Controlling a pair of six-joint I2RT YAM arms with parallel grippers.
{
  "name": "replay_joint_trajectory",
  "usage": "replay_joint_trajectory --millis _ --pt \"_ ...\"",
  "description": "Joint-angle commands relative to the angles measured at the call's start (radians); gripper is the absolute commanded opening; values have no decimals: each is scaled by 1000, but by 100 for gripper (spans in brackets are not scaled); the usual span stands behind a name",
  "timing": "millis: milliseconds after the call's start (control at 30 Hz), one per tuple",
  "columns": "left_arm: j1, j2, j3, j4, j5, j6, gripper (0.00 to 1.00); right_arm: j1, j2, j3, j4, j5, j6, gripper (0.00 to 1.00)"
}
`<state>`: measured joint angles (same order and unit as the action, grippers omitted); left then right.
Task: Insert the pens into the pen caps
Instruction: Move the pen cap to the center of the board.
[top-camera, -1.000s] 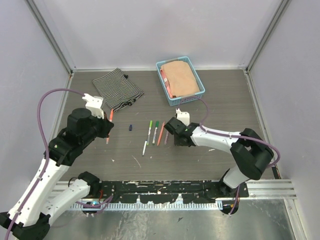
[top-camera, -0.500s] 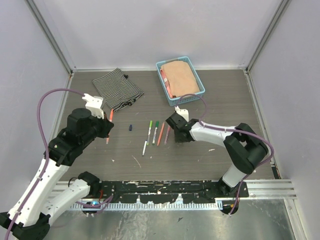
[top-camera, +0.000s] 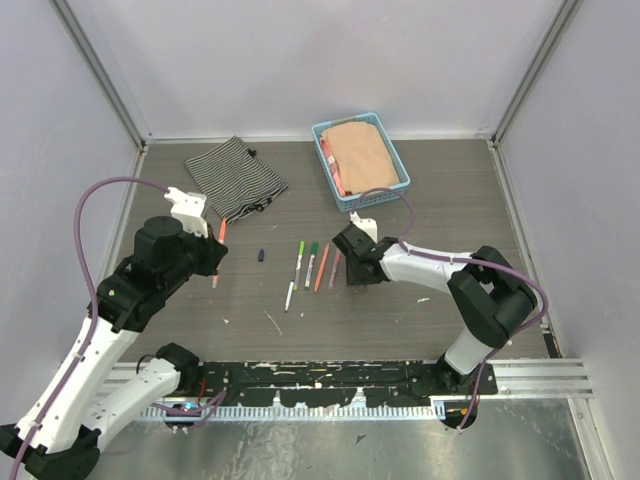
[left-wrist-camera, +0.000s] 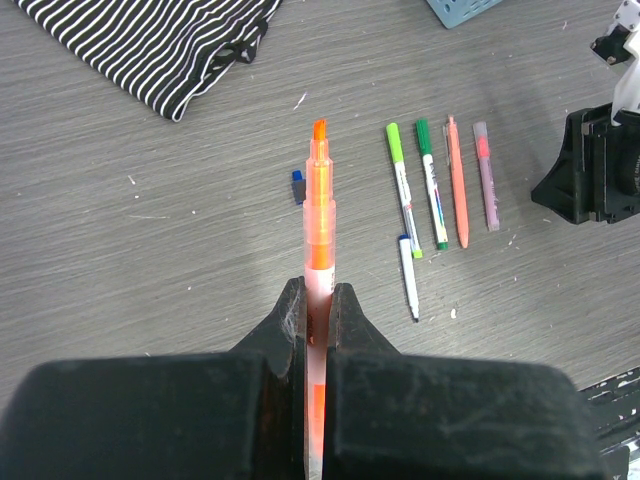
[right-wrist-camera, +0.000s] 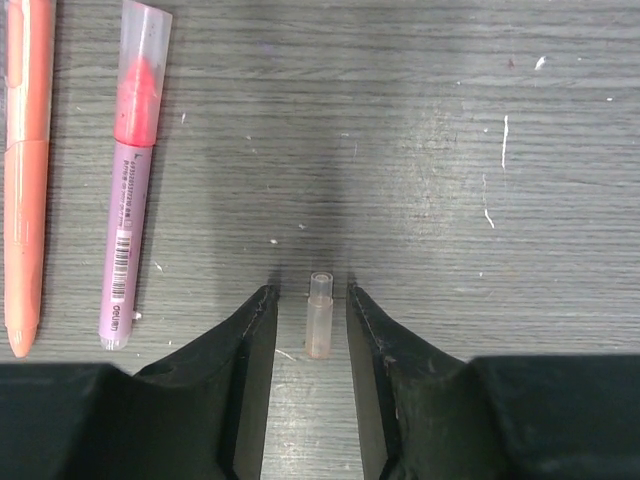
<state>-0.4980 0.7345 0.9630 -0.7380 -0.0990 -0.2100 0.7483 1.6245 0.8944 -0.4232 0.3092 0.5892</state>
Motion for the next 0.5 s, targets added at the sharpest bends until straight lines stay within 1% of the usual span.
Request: replay_joint_trajectory --millis 0,200,467 --pt "4 -9 -2 31 0 0 0 -7 -37 35 -44 -31 26 39" --pt "4 -6 -1 32 5 1 0 -13 -24 58 -96 -32 50 36" --pt "3 -6 -1 35 5 0 0 -26 -7 64 -118 -29 57 33"
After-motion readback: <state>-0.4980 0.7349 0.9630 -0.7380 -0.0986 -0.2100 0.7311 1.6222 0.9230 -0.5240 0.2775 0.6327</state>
